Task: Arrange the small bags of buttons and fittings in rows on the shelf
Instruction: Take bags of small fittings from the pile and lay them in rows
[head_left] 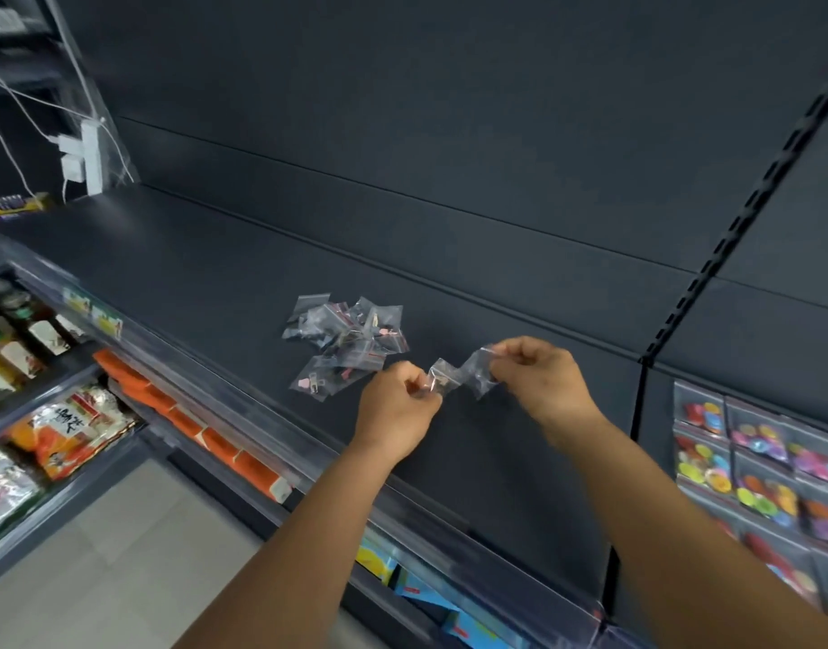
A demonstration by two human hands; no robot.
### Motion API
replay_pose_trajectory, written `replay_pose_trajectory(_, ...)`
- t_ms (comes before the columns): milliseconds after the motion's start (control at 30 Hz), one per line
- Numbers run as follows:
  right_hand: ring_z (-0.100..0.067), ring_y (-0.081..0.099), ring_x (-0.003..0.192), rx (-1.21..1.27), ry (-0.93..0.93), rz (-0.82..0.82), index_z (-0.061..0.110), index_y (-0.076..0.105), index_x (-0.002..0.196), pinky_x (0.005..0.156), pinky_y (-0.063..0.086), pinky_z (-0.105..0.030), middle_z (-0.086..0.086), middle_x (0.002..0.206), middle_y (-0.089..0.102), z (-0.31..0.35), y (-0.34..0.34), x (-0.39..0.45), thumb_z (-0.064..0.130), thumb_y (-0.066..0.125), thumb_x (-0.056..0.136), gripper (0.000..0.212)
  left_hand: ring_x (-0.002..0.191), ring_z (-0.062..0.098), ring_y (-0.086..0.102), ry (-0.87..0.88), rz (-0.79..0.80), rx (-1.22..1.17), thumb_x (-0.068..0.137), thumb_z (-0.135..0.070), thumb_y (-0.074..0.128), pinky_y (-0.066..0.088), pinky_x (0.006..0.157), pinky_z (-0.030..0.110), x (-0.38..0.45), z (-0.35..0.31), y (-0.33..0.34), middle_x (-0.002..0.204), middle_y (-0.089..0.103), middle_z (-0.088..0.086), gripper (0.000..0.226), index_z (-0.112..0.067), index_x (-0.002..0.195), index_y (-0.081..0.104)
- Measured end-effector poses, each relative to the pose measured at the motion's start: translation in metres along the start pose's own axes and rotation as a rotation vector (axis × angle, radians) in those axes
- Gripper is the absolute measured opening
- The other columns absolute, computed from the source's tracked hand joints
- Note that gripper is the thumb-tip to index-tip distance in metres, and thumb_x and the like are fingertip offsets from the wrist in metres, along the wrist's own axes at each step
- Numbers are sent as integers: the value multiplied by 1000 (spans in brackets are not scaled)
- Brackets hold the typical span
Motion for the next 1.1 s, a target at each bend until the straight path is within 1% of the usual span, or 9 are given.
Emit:
replay_pose_trajectory(133, -20, 59, 73, 177, 22, -53, 12, 72, 82, 77, 53, -38, -6, 79, 70, 4, -17, -15, 5, 62, 85, 13, 65, 11, 55, -45, 109, -350, 82, -11, 63, 50, 67, 27, -14, -15, 3, 76, 63, -1, 16, -24, 91, 62)
replay_pose_trajectory(200, -18, 60, 72, 173, 11, -96, 14, 72, 78, 81, 55, -41, -4, 76, 70, 5, -27, -24, 13, 65, 86, 11, 69, 13, 57, -36, 184, -445, 83, -7, 61, 53, 72, 28, -22, -26, 8, 77, 64, 1, 19, -22, 95, 65)
replay_pose_trajectory(267, -15, 61, 69, 186, -1, -131, 13, 72, 77, 81, 56, -40, -3, 73, 70, 6, -36, -37, 18, 66, 87, 12, 70, 16, 59, -10, 247, -516, 87, -8, 61, 55, 66, 23, -32, -39, 14, 76, 63, 4, 12, -16, 93, 67)
replay_pose_trajectory(400, -17, 61, 66, 142, -17, -185, 13, 72, 72, 79, 56, -38, -6, 71, 71, 8, -52, -66, 26, 66, 87, 21, 74, 16, 62, 48, 301, -535, 88, -14, 62, 56, 74, 33, -47, -59, 29, 75, 66, 1, 12, -15, 78, 68)
replay_pose_trajectory(567, -24, 58, 70, 137, -23, -232, 16, 70, 63, 83, 53, -50, -12, 72, 72, 5, -85, -108, 31, 63, 89, 31, 74, 11, 62, 130, 407, -435, 85, -11, 63, 52, 73, 32, -72, -82, 63, 80, 71, -3, 11, -19, 86, 70)
replay_pose_trajectory(667, -24, 58, 69, 117, -21, -283, 14, 70, 66, 83, 53, -50, -14, 73, 71, 2, -111, -135, 33, 61, 90, 32, 75, 12, 63, 166, 484, -412, 85, -17, 65, 53, 79, 33, -93, -100, 85, 81, 72, -1, 9, -21, 80, 72)
replay_pose_trajectory(800, -24, 52, 65, 162, -43, -377, 12, 70, 67, 62, 47, -37, -10, 63, 66, -7, -150, -168, 28, 59, 91, 32, 65, 10, 58, 222, 546, -419, 87, -20, 65, 48, 63, 20, -123, -125, 116, 72, 69, 0, 12, -14, 78, 71)
replay_pose_trajectory(967, -21, 54, 59, 296, -62, -541, 13, 72, 64, 62, 49, -32, -7, 61, 65, -27, -202, -204, 25, 61, 91, 31, 67, 16, 60, 286, 651, -392, 90, -22, 62, 48, 67, 28, -163, -155, 159, 77, 71, 4, 18, -7, 85, 71)
replay_pose_trajectory(1100, -17, 49, 52, 186, -96, -641, 16, 70, 59, 55, 45, -29, 0, 52, 58, -43, -254, -233, 24, 64, 88, 31, 65, 14, 59, 339, 675, -407, 90, -16, 61, 49, 60, 19, -204, -184, 192, 76, 70, 7, 15, -7, 83, 71)
Point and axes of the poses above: each hand's wrist, its own x-axis towards the middle knuckle, its own y-axis out of the palm, z = x × y, the point moved 8 cm from there along x, towards the middle knuckle
